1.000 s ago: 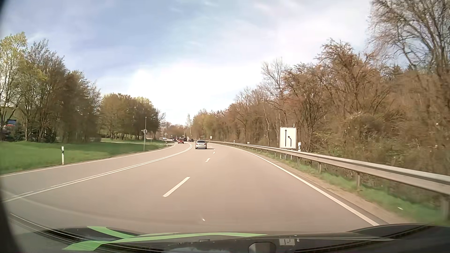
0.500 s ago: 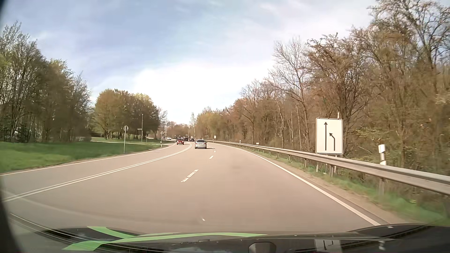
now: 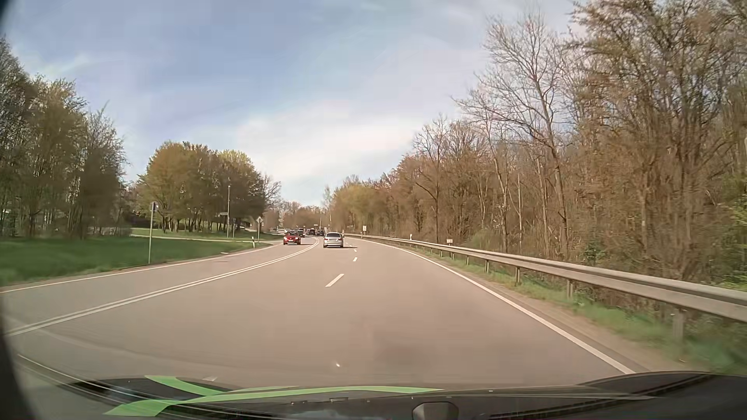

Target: Follow the waypoints while adhering to traffic rules and regulations

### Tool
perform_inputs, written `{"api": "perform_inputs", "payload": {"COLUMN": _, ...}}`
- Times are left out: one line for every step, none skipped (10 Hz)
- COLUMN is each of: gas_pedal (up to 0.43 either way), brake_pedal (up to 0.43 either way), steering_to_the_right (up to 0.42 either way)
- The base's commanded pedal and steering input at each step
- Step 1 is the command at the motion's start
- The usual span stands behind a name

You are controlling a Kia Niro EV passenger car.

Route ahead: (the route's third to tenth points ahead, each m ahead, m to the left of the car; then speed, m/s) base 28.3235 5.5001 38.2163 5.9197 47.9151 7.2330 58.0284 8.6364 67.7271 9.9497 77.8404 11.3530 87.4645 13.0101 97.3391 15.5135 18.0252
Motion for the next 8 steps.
{"api": "perform_inputs", "payload": {"gas_pedal": 0.000, "brake_pedal": 0.000, "steering_to_the_right": -0.018}}
{"api": "perform_inputs", "payload": {"gas_pedal": 0.000, "brake_pedal": 0.000, "steering_to_the_right": -0.017}}
{"api": "perform_inputs", "payload": {"gas_pedal": 0.028, "brake_pedal": 0.000, "steering_to_the_right": -0.018}}
{"api": "perform_inputs", "payload": {"gas_pedal": 0.087, "brake_pedal": 0.000, "steering_to_the_right": -0.018}}
{"api": "perform_inputs", "payload": {"gas_pedal": 0.110, "brake_pedal": 0.000, "steering_to_the_right": -0.018}}
{"api": "perform_inputs", "payload": {"gas_pedal": 0.118, "brake_pedal": 0.000, "steering_to_the_right": -0.018}}
{"api": "perform_inputs", "payload": {"gas_pedal": 0.110, "brake_pedal": 0.000, "steering_to_the_right": -0.018}}
{"api": "perform_inputs", "payload": {"gas_pedal": 0.059, "brake_pedal": 0.000, "steering_to_the_right": -0.018}}
